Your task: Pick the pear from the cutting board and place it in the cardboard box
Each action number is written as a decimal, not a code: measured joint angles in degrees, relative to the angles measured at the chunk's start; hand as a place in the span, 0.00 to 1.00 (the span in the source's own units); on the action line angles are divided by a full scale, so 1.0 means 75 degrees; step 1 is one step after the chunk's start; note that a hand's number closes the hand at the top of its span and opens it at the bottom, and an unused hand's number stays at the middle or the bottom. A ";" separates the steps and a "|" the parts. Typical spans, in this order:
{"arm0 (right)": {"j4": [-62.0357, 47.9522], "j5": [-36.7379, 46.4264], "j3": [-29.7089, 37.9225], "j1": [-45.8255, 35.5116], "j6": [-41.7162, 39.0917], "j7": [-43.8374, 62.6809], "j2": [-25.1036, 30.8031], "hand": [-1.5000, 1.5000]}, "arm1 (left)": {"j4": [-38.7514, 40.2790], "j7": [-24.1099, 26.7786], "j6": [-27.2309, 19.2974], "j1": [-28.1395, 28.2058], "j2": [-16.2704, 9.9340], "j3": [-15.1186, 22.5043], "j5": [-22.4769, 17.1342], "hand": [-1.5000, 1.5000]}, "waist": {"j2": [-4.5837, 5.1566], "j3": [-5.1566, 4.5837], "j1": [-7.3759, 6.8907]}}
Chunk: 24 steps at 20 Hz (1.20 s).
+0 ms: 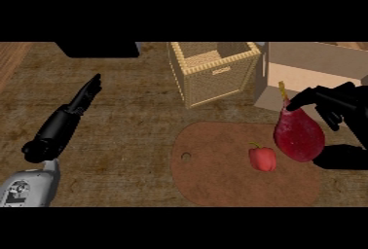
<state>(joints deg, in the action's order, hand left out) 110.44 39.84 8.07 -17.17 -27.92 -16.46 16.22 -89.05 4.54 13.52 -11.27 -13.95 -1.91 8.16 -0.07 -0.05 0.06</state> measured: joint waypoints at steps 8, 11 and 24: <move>-0.2669 -0.0249 0.1289 -0.2204 0.0202 0.0722 0.0667 1.00 | -0.0012 -0.0178 0.0058 -0.0216 0.0089 0.0056 0.0028 0.50 | 0.0036 0.0005 -0.0115; -0.3796 0.0138 0.1298 -0.2748 0.0493 0.0338 0.1223 1.00 | 0.0003 0.0017 0.0036 -0.0081 0.0106 0.0076 0.0112 0.50 | 0.0048 0.0006 -0.0156; -0.8527 0.1827 0.0084 -0.4155 0.0177 -0.1536 0.3026 1.00 | 0.0165 0.0031 0.0109 -0.0341 0.0217 0.0151 0.0147 0.50 | 0.0132 0.0014 -0.0343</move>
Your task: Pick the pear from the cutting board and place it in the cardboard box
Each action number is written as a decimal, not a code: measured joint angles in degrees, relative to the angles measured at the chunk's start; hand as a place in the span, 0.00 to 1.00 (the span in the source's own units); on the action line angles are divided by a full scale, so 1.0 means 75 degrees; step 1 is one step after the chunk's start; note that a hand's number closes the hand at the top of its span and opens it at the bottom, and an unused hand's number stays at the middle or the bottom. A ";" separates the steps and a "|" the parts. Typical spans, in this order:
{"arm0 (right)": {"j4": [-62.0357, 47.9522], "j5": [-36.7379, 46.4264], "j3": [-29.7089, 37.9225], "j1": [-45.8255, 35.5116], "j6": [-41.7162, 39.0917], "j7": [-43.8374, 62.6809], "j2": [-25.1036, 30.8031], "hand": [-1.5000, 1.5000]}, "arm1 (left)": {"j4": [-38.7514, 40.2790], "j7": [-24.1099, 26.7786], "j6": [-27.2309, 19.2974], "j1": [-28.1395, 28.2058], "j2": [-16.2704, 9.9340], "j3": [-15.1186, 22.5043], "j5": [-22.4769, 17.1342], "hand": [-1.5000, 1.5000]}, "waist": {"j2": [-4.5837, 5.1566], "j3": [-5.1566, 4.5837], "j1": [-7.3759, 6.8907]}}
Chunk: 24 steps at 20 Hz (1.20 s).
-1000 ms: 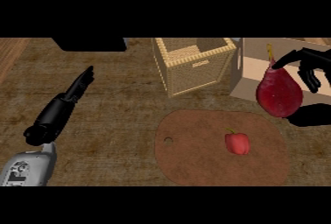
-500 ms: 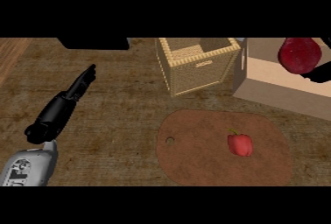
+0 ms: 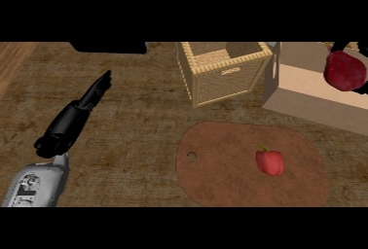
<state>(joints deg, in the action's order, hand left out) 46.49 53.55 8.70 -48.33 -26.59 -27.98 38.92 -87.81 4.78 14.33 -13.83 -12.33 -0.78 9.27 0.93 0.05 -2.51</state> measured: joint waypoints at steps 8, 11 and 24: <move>-0.2130 0.0655 -0.0642 -0.0508 0.0216 -0.1621 0.0522 0.00 | -0.0141 -0.0088 0.0046 -0.0047 0.0035 0.0013 -0.0029 0.50 | 0.0025 0.0011 -0.0086; -0.2523 0.0324 -0.0458 -0.0740 0.0378 -0.2048 0.0436 0.00 | -0.0069 0.0006 0.0050 -0.0012 0.0010 -0.0022 -0.0012 0.50 | 0.0022 0.0014 -0.0060; -0.4818 -0.3474 0.2953 -0.1881 -0.1108 -0.0299 0.0485 0.00 | -0.0068 -0.0078 0.0026 -0.0142 0.0031 -0.0059 -0.0017 0.50 | 0.0056 0.0027 -0.0045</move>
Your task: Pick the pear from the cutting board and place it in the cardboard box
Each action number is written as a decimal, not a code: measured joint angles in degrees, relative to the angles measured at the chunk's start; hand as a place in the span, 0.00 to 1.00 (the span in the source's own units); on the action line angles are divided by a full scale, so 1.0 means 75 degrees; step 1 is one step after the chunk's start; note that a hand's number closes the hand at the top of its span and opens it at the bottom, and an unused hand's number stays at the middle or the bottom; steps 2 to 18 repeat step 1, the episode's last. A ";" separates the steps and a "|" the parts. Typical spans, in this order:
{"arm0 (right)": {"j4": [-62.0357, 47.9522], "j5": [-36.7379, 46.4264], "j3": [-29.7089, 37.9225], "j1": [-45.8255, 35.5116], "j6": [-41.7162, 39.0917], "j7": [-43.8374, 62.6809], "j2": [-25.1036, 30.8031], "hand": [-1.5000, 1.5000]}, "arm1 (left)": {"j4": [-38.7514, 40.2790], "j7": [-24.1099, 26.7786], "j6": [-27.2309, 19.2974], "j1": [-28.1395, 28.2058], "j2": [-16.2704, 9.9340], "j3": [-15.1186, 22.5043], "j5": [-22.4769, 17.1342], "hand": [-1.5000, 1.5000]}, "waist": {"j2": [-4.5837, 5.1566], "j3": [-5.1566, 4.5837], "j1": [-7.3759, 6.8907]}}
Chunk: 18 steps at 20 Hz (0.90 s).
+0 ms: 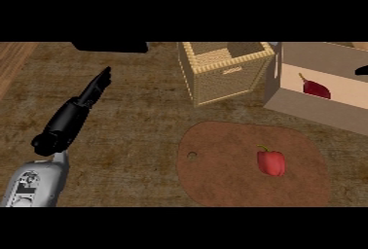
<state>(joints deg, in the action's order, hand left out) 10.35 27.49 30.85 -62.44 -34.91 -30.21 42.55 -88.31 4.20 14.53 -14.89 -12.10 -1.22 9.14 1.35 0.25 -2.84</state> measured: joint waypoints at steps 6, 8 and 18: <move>-0.0113 -0.0158 0.0161 -0.0020 -0.0082 0.0133 0.0122 0.00 | 0.0009 0.0037 -0.0010 -0.0012 0.0009 0.0002 0.0009 0.50 | 0.0022 0.0002 -0.0027; -0.0113 -0.0158 0.0161 -0.0020 -0.0082 0.0133 0.0122 0.00 | 0.0009 0.0037 -0.0010 -0.0012 0.0009 0.0002 0.0009 0.50 | 0.0022 0.0002 -0.0027; -0.0113 -0.0158 0.0161 -0.0020 -0.0082 0.0133 0.0122 0.00 | 0.0009 0.0037 -0.0010 -0.0012 0.0009 0.0002 0.0009 0.50 | 0.0022 0.0002 -0.0027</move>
